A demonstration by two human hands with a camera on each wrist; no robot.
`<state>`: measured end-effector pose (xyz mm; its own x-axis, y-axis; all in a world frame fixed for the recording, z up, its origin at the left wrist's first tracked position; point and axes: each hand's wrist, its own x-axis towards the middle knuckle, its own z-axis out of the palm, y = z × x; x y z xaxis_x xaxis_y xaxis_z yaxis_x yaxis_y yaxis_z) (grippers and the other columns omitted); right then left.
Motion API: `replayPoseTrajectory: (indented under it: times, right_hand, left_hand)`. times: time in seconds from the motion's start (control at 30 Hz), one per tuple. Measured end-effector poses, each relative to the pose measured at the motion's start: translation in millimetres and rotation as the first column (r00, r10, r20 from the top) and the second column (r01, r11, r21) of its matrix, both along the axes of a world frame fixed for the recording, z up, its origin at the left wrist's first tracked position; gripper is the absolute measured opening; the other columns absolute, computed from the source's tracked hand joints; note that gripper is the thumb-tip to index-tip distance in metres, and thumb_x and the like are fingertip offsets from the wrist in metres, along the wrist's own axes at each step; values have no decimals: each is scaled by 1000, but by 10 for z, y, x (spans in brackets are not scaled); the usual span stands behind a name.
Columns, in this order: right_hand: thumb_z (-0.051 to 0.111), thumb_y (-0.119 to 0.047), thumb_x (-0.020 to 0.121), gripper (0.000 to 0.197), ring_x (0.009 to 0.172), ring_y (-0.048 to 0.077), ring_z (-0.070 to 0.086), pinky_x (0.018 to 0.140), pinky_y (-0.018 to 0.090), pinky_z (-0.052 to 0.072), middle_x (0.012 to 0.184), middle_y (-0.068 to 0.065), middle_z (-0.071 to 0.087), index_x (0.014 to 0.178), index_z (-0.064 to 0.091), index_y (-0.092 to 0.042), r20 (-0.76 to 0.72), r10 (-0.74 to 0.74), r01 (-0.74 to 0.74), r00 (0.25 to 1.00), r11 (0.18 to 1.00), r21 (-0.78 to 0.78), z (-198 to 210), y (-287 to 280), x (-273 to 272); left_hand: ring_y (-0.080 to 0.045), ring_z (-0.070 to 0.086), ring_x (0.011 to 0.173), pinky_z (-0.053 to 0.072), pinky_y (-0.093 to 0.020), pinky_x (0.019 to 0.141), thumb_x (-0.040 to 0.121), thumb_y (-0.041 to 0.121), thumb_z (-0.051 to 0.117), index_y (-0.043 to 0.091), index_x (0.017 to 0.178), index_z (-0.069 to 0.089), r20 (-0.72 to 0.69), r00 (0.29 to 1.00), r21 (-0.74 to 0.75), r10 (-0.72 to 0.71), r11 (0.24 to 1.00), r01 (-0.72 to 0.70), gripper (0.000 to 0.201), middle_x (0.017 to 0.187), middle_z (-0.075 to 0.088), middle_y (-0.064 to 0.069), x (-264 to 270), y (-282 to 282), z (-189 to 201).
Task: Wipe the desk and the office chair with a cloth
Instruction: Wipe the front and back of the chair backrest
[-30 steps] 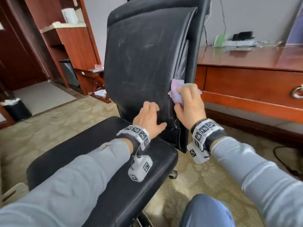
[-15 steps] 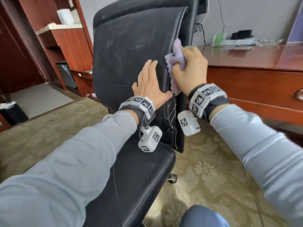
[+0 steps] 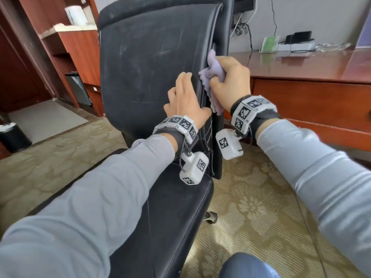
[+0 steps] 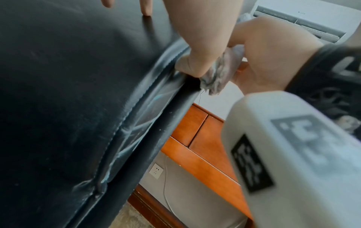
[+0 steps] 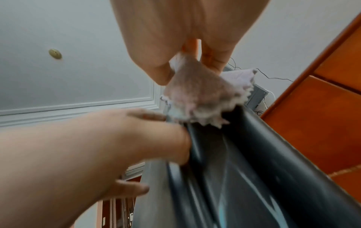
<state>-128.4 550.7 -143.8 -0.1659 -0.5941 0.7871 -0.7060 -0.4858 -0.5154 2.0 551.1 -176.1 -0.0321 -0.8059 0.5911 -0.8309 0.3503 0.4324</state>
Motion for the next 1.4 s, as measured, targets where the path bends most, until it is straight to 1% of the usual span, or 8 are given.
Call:
replayPoseTrajectory:
  times: [0.23, 0.53, 0.67, 0.83, 1.0, 1.13, 1.3, 1.4]
  right_hand:
    - [58, -16, 88, 18, 88, 20, 65, 81, 25, 47, 94, 5, 71, 93, 73, -9, -97, 26, -12, 995, 990, 143, -752, 140, -47]
    - [55, -19, 90, 20, 81, 16, 57, 68, 13, 36, 94, 3, 58, 100, 72, -16, -80, -3, 8, 997, 998, 70, -410, -223, -20]
    - [53, -15, 89, 27, 87, 19, 58, 78, 31, 48, 98, 1, 56, 109, 71, -20, -58, 39, -31, 998, 990, 139, -856, -136, 18]
    - [59, -10, 88, 32, 91, 19, 56, 80, 26, 41, 102, 6, 58, 118, 69, -17, -154, 88, -45, 984, 964, 263, -1220, -23, -47]
    - [68, -16, 85, 25, 89, 13, 58, 76, 13, 35, 100, 3, 67, 110, 70, -15, 45, 23, -30, 999, 985, 171, -1091, 10, -64]
    - [73, -20, 85, 24, 82, 3, 60, 71, -2, 38, 93, -8, 69, 108, 70, -16, 130, 122, -149, 984, 963, 226, -1029, 14, -94]
    - [59, -24, 89, 20, 90, 7, 66, 82, 27, 54, 95, -6, 73, 101, 74, -18, 376, 155, -251, 914, 942, 222, -1114, -42, -223]
    - [49, -14, 82, 54, 121, 12, 54, 104, 34, 44, 135, 1, 60, 135, 59, -18, 506, 95, -296, 857, 894, 335, -1136, -180, -185]
  left_hand:
    - [-25, 36, 136, 43, -49, 94, 77, 40, 75, 24, 151, 26, 93, 995, -77, 19, 997, -12, 91, 159, 23, 8, 65, -94, -47]
    - [-31, 7, 153, 28, -69, 109, 74, 48, 79, 27, 159, 0, 113, 990, 132, 87, 986, -102, 117, 167, -7, -1, 143, -168, -265]
    - [-31, 14, 152, 34, -68, 106, 79, 52, 72, 26, 159, 2, 106, 992, 106, 62, 992, -74, 109, 168, -2, -1, 149, -200, -326]
    - [-28, 37, 137, 42, -54, 101, 75, 30, 72, 21, 151, 29, 174, 984, -78, 30, 997, -16, 89, 155, 27, -7, 173, -116, -388]
    - [-26, 51, 118, 46, -45, 91, 73, 21, 67, 14, 139, 49, 576, 784, -184, -232, 897, 401, 69, 141, 47, -5, 189, -57, -483]
    - [-27, 55, 119, 46, -45, 92, 81, 18, 69, 14, 145, 46, 692, 680, -88, -242, 907, 412, 67, 144, 49, -8, 197, -238, -330]
    - [-30, 58, 89, 36, -37, 72, 82, 6, 63, 15, 111, 63, 778, 599, -138, -190, 878, 458, 30, 106, 59, -9, 99, -394, -95]
    - [-29, 57, 87, 32, -34, 65, 76, -1, 67, 14, 105, 65, 810, 564, -150, -161, 872, 466, 33, 103, 62, -7, 113, -403, -139]
